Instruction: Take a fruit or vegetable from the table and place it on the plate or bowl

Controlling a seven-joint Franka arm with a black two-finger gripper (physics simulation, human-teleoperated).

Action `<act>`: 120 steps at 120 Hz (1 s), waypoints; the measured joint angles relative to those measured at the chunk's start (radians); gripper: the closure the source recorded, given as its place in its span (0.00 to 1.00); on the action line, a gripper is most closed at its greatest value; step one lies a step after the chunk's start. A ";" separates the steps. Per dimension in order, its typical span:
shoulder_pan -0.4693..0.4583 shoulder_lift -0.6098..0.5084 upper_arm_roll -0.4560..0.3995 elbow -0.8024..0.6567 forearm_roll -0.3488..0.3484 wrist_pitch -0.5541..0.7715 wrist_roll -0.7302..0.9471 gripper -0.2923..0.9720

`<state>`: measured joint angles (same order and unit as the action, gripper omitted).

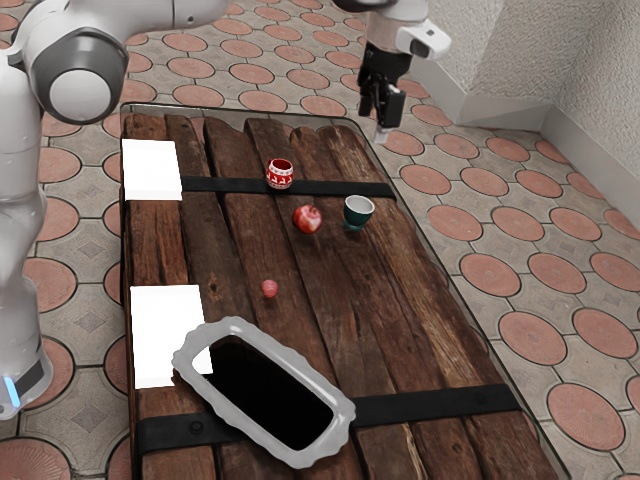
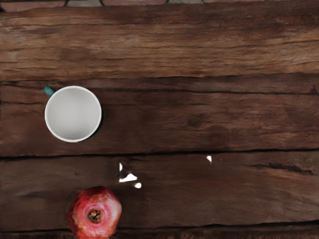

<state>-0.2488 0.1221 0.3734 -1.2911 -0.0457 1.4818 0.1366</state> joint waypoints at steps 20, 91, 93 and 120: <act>0.001 0.000 -0.001 0.000 0.013 -0.027 -0.065 0.23; -0.012 0.017 -0.116 0.170 0.049 -0.193 -0.259 0.23; -0.014 -0.009 -0.117 0.115 0.051 -0.187 -0.266 0.23; 0.044 -0.203 -0.108 -0.435 0.103 -0.027 -0.392 0.23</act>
<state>-0.2045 -0.0806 0.2658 -1.7256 0.0573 1.4549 -0.2555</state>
